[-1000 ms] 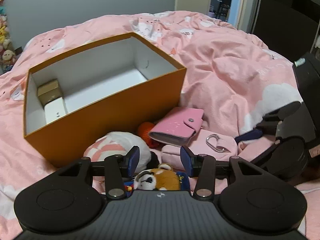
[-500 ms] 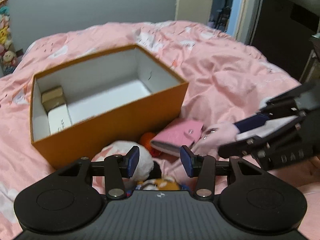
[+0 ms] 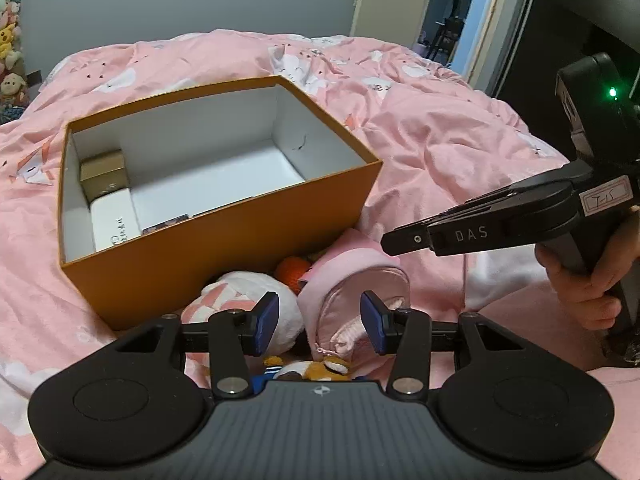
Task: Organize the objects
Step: 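Move both grippers out of the orange box toward the item pile, then grasp the pink backpack with the left gripper while the right grasps the pink wallet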
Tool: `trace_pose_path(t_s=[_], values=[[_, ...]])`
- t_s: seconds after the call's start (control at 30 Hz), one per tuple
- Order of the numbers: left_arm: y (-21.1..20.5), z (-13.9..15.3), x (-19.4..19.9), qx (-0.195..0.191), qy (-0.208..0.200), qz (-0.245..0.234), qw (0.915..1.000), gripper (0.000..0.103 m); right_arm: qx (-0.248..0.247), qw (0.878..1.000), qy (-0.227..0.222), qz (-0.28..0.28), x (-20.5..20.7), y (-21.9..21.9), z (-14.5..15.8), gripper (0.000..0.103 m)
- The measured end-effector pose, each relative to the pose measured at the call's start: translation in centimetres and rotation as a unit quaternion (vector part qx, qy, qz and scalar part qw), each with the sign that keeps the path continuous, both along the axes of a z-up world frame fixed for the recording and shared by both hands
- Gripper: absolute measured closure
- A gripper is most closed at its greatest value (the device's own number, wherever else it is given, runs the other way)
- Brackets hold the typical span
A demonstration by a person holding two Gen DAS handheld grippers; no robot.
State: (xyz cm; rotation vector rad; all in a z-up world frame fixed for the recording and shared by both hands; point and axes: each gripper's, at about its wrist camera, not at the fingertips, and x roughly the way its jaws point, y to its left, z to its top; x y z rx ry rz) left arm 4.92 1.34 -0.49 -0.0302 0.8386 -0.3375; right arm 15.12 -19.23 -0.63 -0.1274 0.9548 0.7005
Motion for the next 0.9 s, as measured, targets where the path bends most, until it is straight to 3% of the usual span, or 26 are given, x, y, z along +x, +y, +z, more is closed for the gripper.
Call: trace_pose_path(t_s=[0.07, 0.2, 0.27, 0.4, 0.5, 0.7, 0.9], values=[[-0.1, -0.1, 0.0, -0.011, 0.002, -0.010, 0.9999, 0.050, 0.010, 1.000, -0.008, -0.016, -0.1, -0.7, 0.1, 0.078], [-0.4, -0.3, -0.3, -0.017, 0.002, -0.032, 0.9993, 0.050, 0.002, 0.999, -0.032, -0.034, -1.0, -2.4, 0.3, 0.074], [-0.7, -0.6, -0.3, -0.010, 0.009, -0.041, 0.9991, 0.048, -0.011, 0.999, -0.034, -0.025, -1.6, -2.9, 0.1, 0.065], [-1.5, -1.5, -0.2, 0.004, 0.027, -0.051, 0.9983, 0.044, -0.044, 0.999, -0.028, -0.012, -2.5, -3.1, -1.1, 0.066], [-1.7, -2.1, 0.2, 0.006, 0.036, -0.053, 0.9979, 0.041, -0.051, 0.999, -0.009, -0.008, -2.5, -2.9, -2.1, 0.078], [-2.2, -3.6, 1.4, 0.008, 0.054, -0.048, 0.9973, 0.034, -0.044, 0.999, 0.001, 0.003, -2.4, -2.6, -2.7, 0.078], [-2.0, -5.8, 3.0, 0.002, 0.094, -0.016, 0.9954, 0.039, -0.042, 0.999, 0.015, -0.001, -1.5, -2.5, -3.6, 0.078]])
